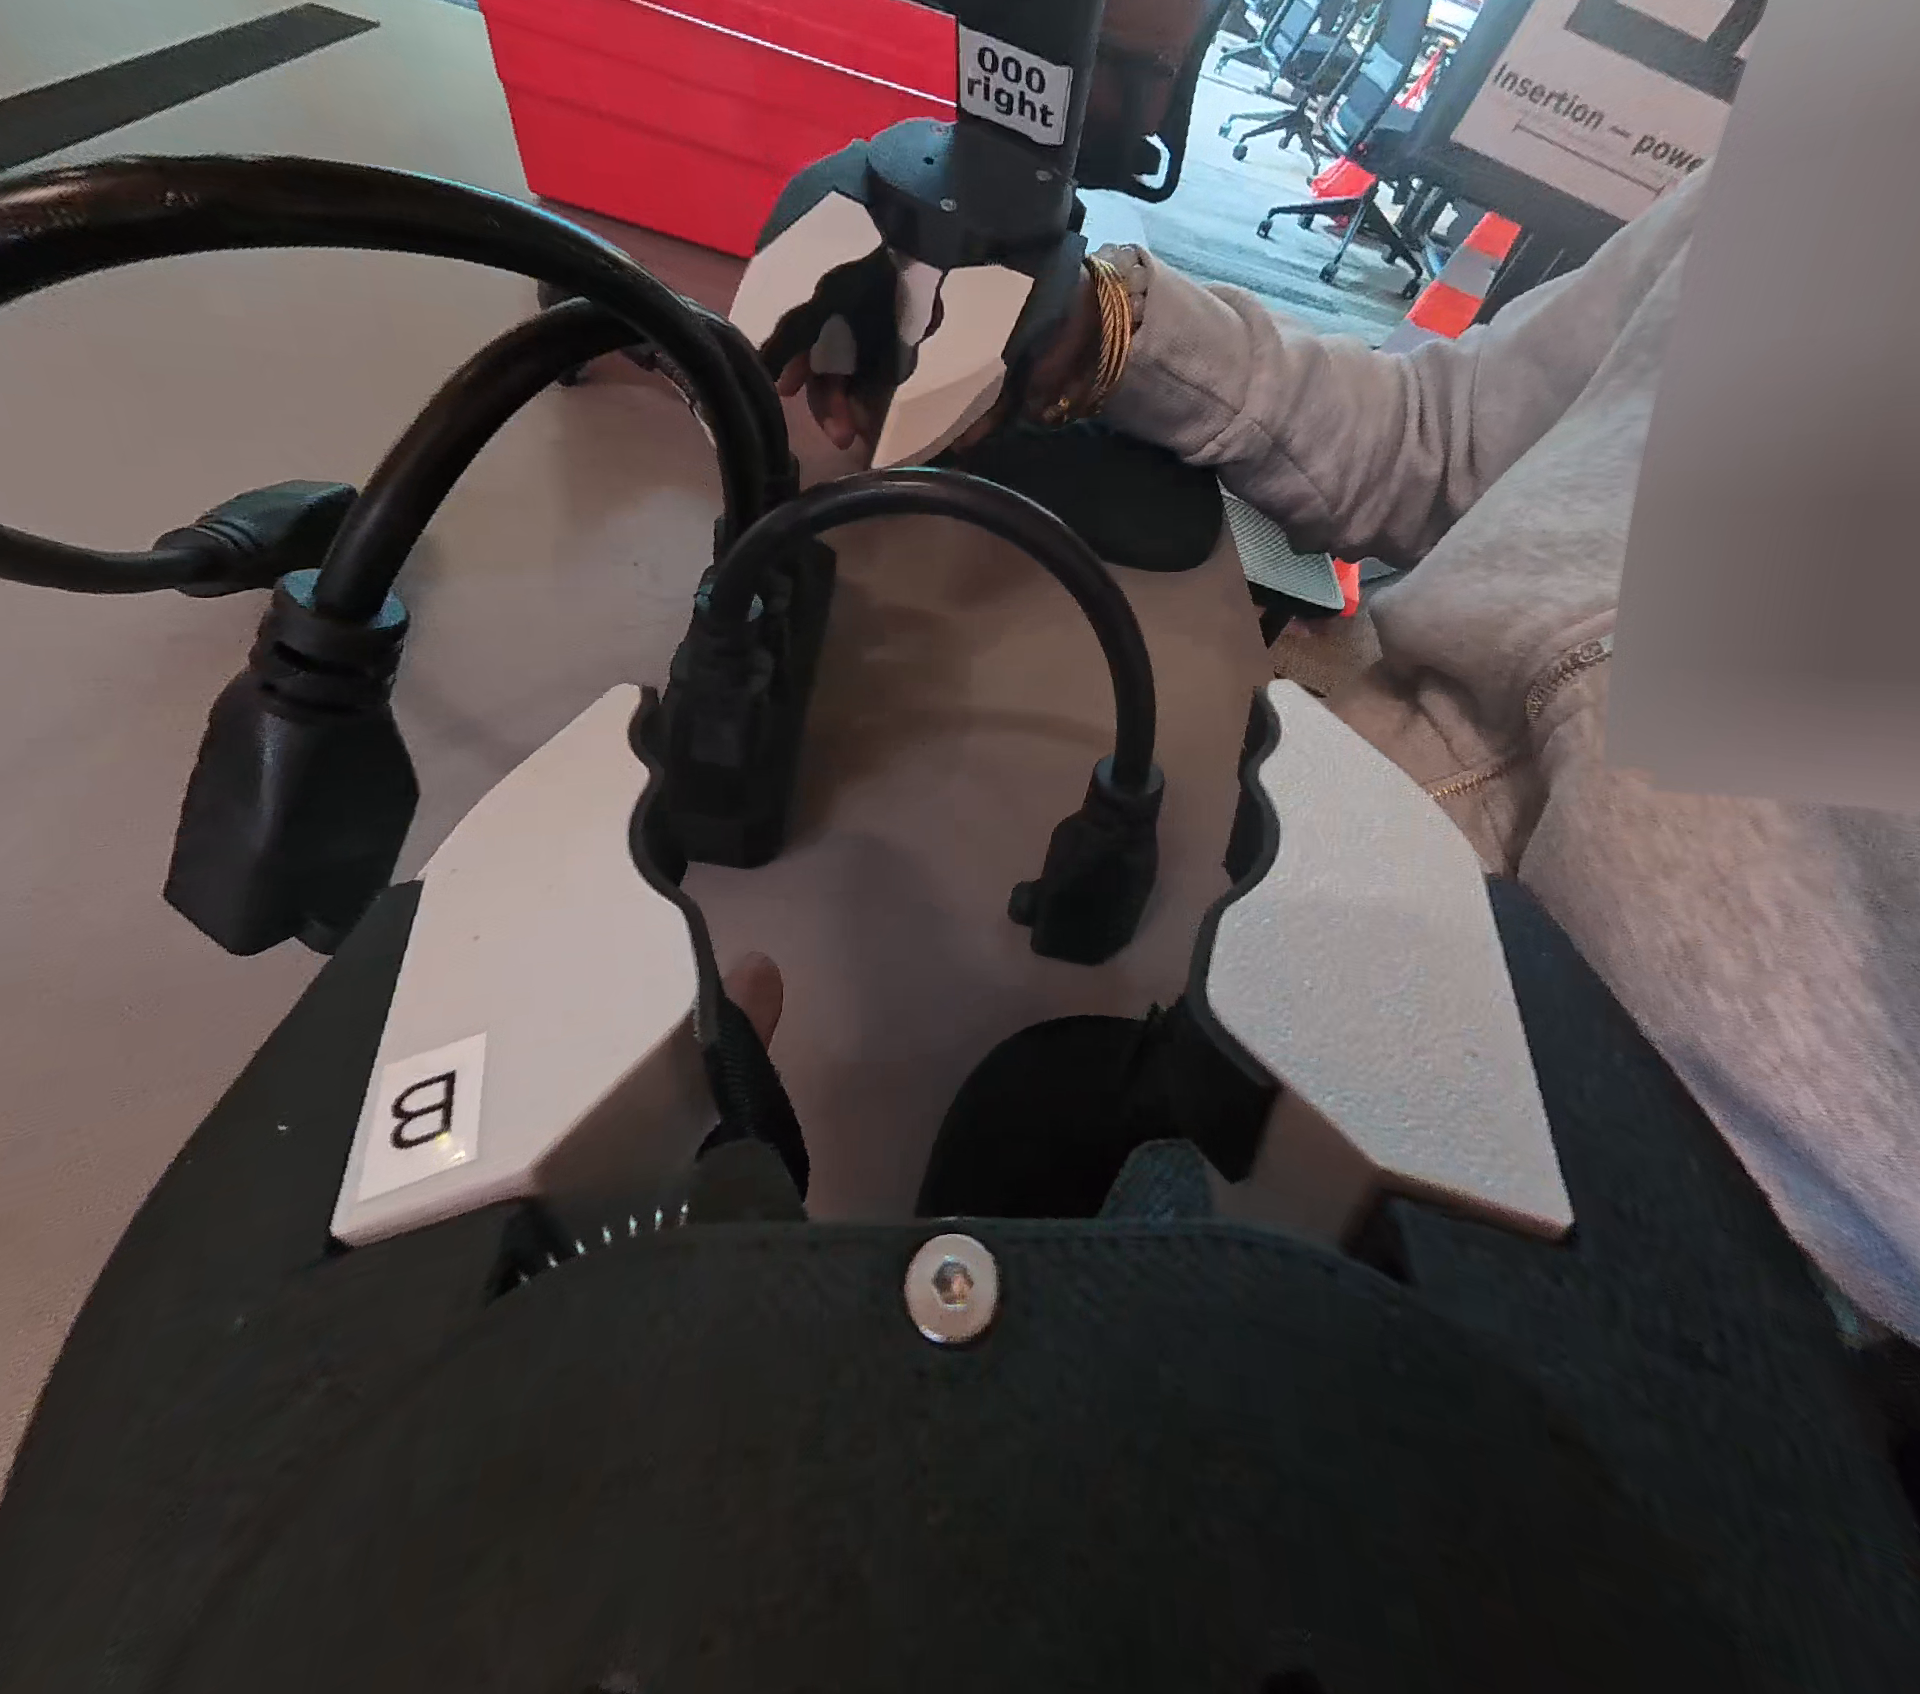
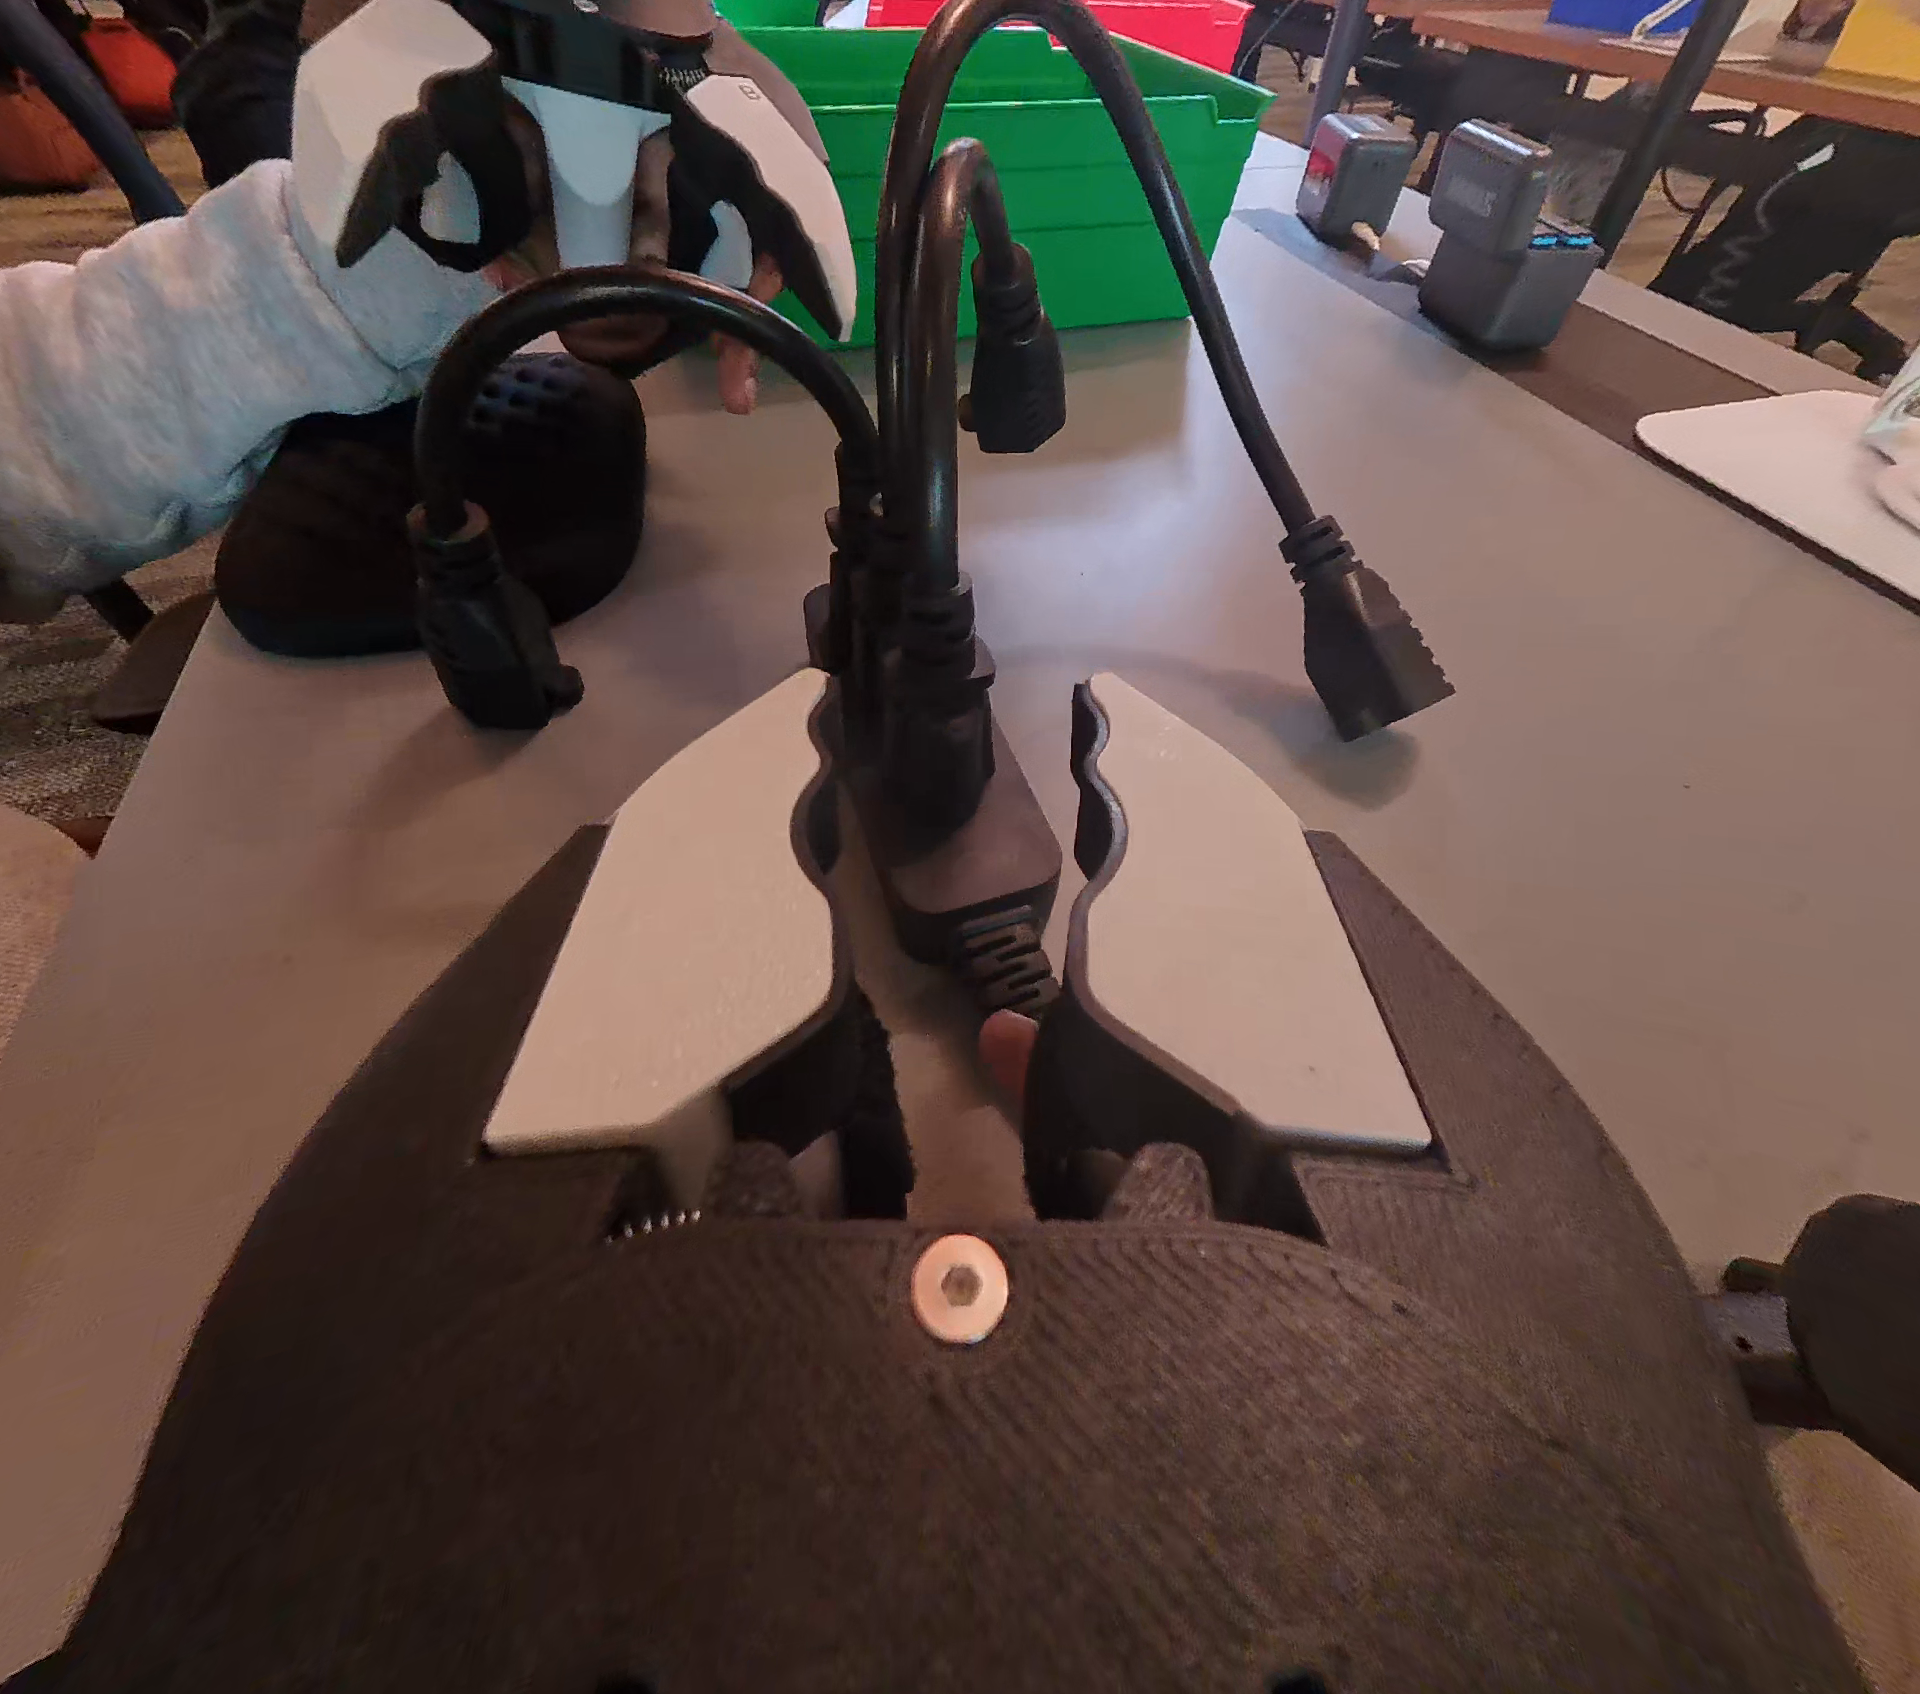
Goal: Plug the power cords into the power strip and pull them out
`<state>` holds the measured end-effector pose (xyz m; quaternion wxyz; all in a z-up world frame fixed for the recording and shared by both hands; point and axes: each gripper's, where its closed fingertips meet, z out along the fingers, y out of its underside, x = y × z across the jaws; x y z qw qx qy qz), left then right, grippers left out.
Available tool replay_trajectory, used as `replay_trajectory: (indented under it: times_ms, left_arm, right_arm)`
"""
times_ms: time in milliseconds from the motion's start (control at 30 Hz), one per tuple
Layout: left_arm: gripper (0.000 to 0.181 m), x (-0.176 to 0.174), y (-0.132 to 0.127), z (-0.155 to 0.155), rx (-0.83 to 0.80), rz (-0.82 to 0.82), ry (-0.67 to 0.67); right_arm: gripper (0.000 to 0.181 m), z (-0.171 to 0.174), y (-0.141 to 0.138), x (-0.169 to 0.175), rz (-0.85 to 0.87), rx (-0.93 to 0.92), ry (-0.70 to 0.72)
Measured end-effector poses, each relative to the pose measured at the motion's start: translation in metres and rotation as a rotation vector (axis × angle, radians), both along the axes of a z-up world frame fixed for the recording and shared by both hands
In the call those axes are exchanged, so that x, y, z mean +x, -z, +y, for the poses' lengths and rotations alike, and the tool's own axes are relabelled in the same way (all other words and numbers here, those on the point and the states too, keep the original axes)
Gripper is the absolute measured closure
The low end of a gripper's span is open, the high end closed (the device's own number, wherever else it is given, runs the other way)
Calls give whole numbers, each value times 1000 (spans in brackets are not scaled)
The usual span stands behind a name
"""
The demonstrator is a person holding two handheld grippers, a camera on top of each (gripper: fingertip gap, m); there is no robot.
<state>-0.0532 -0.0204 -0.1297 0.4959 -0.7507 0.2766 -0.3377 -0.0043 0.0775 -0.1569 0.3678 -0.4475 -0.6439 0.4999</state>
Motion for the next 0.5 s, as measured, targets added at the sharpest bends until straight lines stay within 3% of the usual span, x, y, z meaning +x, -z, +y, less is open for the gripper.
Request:
replay_trajectory:
  times_ms: [133, 200, 233, 333, 433, 500]
  left_arm:
    - [82, -5, 12, 5, -23, 53, -42]
    - [114, -16, 31, 16, -31, 178, -111]
    - [117, -20, 41, 22, -37, 253, -144]
    - [119, -14, 63, 38, -5, 432, -135]
    - [114, -3, 65, 55, 108, 559, -90]
    - [107, 9, 59, 66, 161, 549, -50]
  right_arm:
    - [138, -3, 0, 0, -7, -11, -17]
    - [140, -7, 1, 0, -14, -15, -39]
    - [143, -10, 1, 1, -24, -22, -52]
    - [144, -14, 6, -2, -87, -18, -83]
    - [144, -15, 8, -6, -180, 68, -127]
    - [143, -12, 15, -9, -273, 162, -159]
